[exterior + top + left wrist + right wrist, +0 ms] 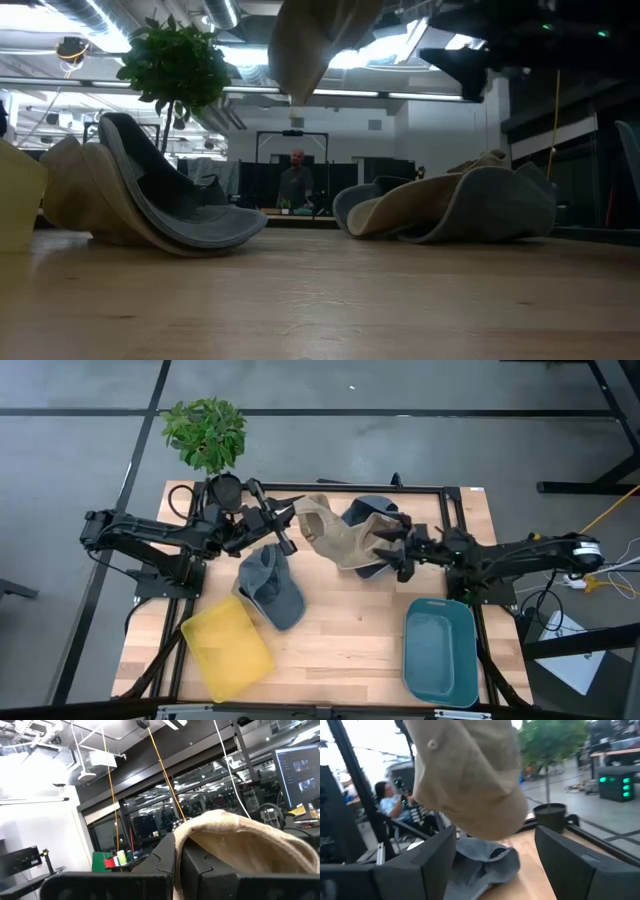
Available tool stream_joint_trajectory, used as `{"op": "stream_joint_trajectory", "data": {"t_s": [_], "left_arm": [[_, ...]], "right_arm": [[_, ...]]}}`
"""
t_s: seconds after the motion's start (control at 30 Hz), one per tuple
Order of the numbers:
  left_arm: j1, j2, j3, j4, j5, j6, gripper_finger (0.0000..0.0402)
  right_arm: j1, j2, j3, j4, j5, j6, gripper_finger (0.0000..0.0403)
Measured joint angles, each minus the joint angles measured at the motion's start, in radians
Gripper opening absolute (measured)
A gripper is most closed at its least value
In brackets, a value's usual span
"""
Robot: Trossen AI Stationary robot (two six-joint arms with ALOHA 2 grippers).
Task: Pick & Place hat
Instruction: Put the middle brown cap into the blue bin
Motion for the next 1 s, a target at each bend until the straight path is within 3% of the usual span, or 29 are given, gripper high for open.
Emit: {"op": "stream_joint_trajectory", "data": {"t_s": [0.23, 0.53, 0.67, 1.0], "left_arm": [[0.000, -0.001, 0.000, 0.006, -0.019, 0.025, 0.0005], [0.000, -0.002, 0.000, 0.185, -0.181, 0.169, 0.0005], [0.003, -0.002, 0.000, 0.237, -0.229, 0.188, 0.0005], [0.049, -0.001, 0.000, 0.227, -0.196, 0.093, 0.0006]], "right_arm": [[0.000, 0.239, 0.157, -0.031, -0.013, 0.066, 0.0269], [0.008, 0.459, 0.372, -0.028, 0.038, -0.037, 0.0269], [0.024, 0.538, 0.448, -0.027, 0.125, -0.099, 0.0269], [0.030, 0.674, 0.599, -0.026, 0.278, -0.163, 0.0269]]}}
